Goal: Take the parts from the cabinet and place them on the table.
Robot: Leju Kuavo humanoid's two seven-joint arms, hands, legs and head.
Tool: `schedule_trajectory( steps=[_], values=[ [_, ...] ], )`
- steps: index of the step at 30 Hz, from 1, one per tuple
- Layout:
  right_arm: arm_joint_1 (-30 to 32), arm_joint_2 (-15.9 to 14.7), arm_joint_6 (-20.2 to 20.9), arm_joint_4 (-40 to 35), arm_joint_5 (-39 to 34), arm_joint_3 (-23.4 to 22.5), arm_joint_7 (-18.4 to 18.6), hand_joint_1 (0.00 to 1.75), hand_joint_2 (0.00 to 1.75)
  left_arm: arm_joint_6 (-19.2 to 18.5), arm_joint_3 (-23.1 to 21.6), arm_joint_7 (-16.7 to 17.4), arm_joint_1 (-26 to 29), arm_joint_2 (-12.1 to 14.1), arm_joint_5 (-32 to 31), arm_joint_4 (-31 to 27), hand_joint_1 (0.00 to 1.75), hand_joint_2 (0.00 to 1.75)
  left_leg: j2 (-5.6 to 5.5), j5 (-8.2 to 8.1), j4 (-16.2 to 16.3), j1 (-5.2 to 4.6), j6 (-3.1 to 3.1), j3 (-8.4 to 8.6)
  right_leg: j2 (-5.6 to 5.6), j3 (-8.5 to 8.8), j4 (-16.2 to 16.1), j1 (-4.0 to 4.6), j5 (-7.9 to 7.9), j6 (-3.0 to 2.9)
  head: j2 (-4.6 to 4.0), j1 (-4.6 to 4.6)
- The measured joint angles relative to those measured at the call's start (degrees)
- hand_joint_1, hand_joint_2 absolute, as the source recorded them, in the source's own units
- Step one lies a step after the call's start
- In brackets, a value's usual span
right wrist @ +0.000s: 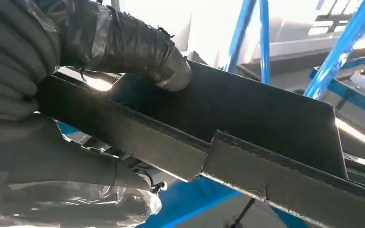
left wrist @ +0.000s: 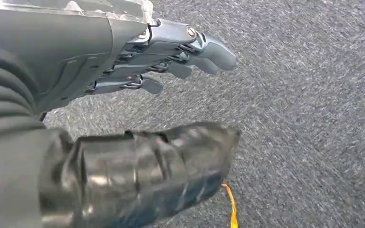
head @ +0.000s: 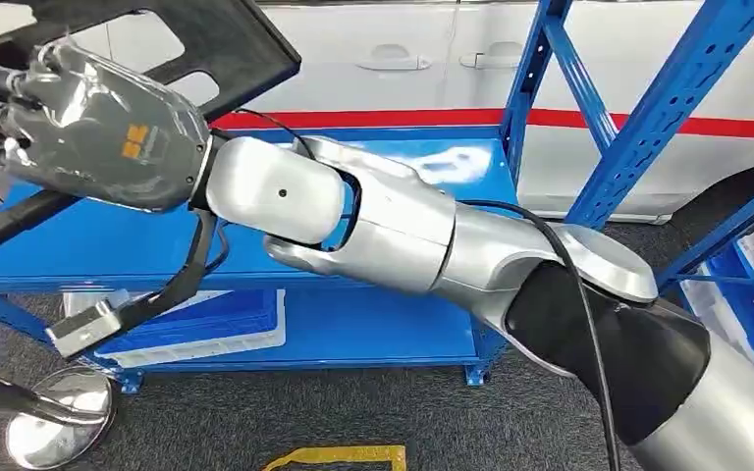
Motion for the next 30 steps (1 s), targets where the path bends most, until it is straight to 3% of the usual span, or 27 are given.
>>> schedule_trajectory(
  steps=[5,6,19,30],
  values=[
    [0.1,-1.2,1.1,-3.1,0.3,1.1,0.3,1.75,1.75,-0.1,0.0,0.1,0.0,0.1,-0.4,0.0,0.00,0.00,0.00,0.00,0.0,0.03,-0.01,-0.01,0.01,0.00,0.0,0.00,0.00,0.00,0.00,0.00],
    [0.0,-1.3,1.4,-3.6,0.3,1.2,0.3,1.75,1.75,-0.1,0.0,0.2,0.0,0.2,-0.4,0.0,0.00,1.75,0.01,0.00,0.0,0.03,-0.01,0.00,0.02,-0.01,0.0,0.00,0.00,0.00,0.00,0.02],
    [0.1,-2.6,3.8,-7.6,0.3,1.5,0.4,1.75,1.75,0.0,0.0,-1.9,0.0,0.2,-1.1,0.0,0.00,1.75,0.01,0.00,0.0,0.04,-0.01,0.01,0.01,0.01,0.0,-0.01,0.00,-0.01,0.00,0.02],
    [0.1,-3.2,4.8,-9.3,0.3,1.6,0.4,1.75,1.75,-0.3,0.0,-1.2,0.0,0.3,-1.0,0.0,0.00,1.75,-0.01,-0.17,0.3,-0.01,0.14,-0.08,0.04,0.05,-0.2,-0.24,0.05,0.07,0.00,0.00]
  ],
)
